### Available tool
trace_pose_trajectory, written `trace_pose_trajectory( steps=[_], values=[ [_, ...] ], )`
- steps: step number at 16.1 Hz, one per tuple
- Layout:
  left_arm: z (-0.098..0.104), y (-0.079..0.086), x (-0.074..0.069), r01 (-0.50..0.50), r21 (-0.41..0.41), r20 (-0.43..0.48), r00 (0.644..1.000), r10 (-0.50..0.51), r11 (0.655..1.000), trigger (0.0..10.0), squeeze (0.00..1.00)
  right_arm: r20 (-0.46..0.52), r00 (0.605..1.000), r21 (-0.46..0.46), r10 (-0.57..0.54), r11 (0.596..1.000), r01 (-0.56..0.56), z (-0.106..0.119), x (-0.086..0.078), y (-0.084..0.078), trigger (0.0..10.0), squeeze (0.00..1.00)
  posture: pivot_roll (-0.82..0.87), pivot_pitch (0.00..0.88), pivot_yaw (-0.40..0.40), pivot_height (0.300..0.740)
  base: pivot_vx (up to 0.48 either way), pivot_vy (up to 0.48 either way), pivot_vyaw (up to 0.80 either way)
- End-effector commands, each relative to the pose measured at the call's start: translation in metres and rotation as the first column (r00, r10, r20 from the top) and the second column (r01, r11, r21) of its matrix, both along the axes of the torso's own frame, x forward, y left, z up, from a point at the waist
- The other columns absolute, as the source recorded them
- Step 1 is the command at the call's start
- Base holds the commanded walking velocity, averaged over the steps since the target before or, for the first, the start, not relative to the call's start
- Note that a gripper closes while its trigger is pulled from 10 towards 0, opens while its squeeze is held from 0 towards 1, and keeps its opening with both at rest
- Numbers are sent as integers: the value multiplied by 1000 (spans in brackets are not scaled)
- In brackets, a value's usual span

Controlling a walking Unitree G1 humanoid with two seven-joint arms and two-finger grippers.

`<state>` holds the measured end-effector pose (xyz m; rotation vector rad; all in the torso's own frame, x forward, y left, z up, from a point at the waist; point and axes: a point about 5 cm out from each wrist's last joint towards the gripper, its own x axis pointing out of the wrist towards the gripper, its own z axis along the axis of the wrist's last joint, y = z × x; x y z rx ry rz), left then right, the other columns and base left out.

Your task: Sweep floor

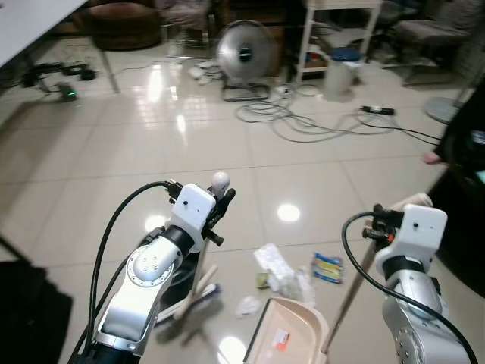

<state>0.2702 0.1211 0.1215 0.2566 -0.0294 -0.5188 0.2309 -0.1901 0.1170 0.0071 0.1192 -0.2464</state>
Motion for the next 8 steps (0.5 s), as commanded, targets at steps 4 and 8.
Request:
trace_pose_trajectory(
  steps=[4,8],
  values=[
    [6,0,3,-33,1,44,998,33,999,10000,0,12,999,-102,45,994,-43,13,12,-4,10000,0,-35,0,-10,740,0,-364,0],
    [3,9,2,-129,7,16,992,129,992,10000,0,33,993,-116,114,987,-109,19,25,2,10000,0,-2,13,-56,740,0,-246,0]
  ],
)
